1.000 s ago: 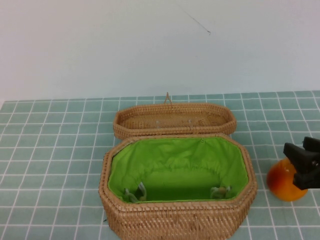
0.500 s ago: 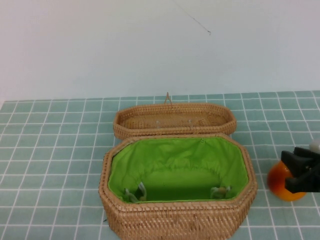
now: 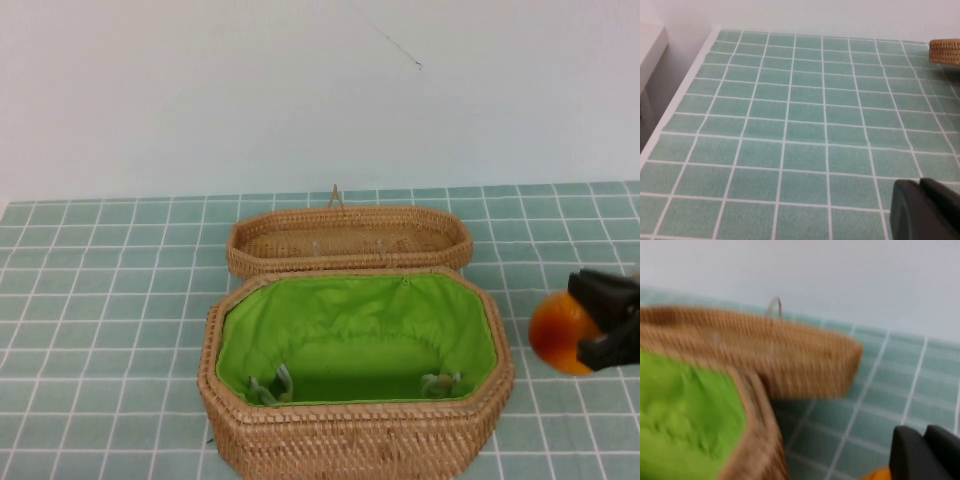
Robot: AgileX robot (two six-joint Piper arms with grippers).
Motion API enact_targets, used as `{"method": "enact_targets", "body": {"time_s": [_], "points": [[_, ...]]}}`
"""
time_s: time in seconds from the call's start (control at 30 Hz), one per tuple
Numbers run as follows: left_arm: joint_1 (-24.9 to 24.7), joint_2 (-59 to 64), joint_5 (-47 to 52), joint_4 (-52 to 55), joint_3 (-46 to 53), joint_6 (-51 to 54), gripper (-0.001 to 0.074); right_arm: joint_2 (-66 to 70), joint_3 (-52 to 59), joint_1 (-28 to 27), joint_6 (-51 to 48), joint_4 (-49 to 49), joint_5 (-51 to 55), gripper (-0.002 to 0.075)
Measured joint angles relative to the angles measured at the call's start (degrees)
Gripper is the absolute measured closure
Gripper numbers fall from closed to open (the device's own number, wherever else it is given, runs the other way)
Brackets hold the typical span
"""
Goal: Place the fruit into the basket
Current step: Pick up the pear on the table, then place the pear on the basket
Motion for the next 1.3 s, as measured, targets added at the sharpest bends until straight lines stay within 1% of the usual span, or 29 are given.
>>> {"method": "enact_targets", "body": {"time_s": [0.1,0.17,0.33,0.43,0.5,0.73,0.77,0.8,1.0,1.13,1.2,1.3], "points": [[0.0,0.0,0.0,0.0,0.0,0.0,0.0735,-4.32,-1.12,0.0,3.17,-2.49,0.24,0.0726],[0.0,0.0,0.0,0.0,0.0,0.0,0.0735,-7.17,-2.66,0.0,7.11,-5.74,0.24,0.0726],[0.0,0.0,0.0,0.0,0.0,0.0,0.0735,-13.17,-9.76,0.0,20.34,-21.12,-2.95,0.0725],[0.0,0.0,0.0,0.0,0.0,0.0,0.0735,-14.02,-14.07,1.72,25.43,-26.57,-3.76,0.0725],[0.0,0.0,0.0,0.0,0.0,0.0,0.0735,-14.02,-15.63,3.94,26.56,-27.85,-3.12,0.0725],[0.0,0.0,0.0,0.0,0.0,0.0,0.0735,-8.93,-16.25,12.1,24.59,-31.08,-1.71,0.0725],[0.0,0.0,0.0,0.0,0.0,0.0,0.0735,-7.96,-16.25,12.95,24.63,-31.64,-1.71,0.0702],[0.0,0.0,0.0,0.0,0.0,0.0,0.0735,-6.69,-16.25,13.71,24.46,-31.86,-1.71,0.0725],[0.0,0.0,0.0,0.0,0.0,0.0,0.0735,-0.31,-16.25,15.96,19.24,-30.57,-1.82,0.0725],[0.0,0.0,0.0,0.0,0.0,0.0,0.0735,2.85,-16.39,16.04,17.05,-28.61,-2.17,0.0723],[0.0,0.0,0.0,0.0,0.0,0.0,0.0735,4.04,-16.39,16.04,16.78,-28.48,-1.68,0.0699],[0.0,0.0,0.0,0.0,0.0,0.0,0.0735,4.94,-16.39,16.04,17.06,-28.38,-0.42,0.0627]]}}
